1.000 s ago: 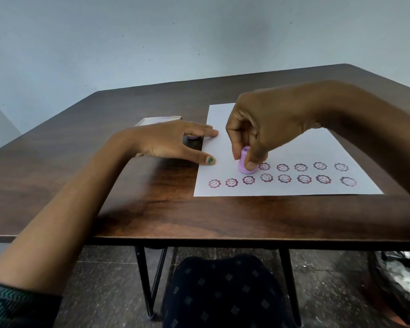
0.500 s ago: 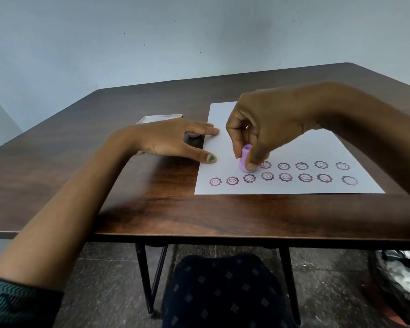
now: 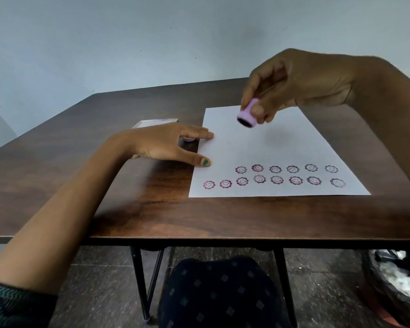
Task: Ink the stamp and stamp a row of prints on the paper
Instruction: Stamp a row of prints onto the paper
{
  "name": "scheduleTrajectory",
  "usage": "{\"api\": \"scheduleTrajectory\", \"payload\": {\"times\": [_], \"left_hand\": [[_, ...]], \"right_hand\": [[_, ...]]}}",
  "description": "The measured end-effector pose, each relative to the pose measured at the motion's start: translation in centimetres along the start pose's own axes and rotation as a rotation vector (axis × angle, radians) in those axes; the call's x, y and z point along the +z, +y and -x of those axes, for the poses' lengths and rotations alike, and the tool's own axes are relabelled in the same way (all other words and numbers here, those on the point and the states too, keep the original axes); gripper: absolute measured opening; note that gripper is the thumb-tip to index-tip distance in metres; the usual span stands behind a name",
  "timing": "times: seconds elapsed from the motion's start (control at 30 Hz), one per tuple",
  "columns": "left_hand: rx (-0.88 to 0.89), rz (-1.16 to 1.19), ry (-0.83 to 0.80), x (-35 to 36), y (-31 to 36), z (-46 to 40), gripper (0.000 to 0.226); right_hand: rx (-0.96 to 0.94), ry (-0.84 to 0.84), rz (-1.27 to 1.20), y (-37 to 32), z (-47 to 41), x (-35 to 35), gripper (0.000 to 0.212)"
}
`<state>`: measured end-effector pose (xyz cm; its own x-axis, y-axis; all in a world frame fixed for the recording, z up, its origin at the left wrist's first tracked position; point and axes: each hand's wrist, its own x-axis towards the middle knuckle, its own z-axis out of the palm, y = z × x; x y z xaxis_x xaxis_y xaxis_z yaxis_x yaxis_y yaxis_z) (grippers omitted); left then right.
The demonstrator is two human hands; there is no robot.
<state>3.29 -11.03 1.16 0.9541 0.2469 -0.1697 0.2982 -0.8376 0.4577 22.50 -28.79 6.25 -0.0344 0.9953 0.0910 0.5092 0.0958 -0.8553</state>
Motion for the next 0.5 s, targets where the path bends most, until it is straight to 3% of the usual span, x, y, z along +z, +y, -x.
{"api": "scheduleTrajectory", "payload": {"times": [0.3,0.5], "left_hand": [[0.002,-0.023,0.044,-0.1,-0.1,0.1,0.078],[0.012,0.048,0.095,-0.5,-0.4,0.1,0.075]], "right_hand": [[0.032,0.01,-0.338,2.8,-0.7,-0.6,0.02],[0.048,0.059,-0.43,2.9,-1.0,-0.3,0.022]]}}
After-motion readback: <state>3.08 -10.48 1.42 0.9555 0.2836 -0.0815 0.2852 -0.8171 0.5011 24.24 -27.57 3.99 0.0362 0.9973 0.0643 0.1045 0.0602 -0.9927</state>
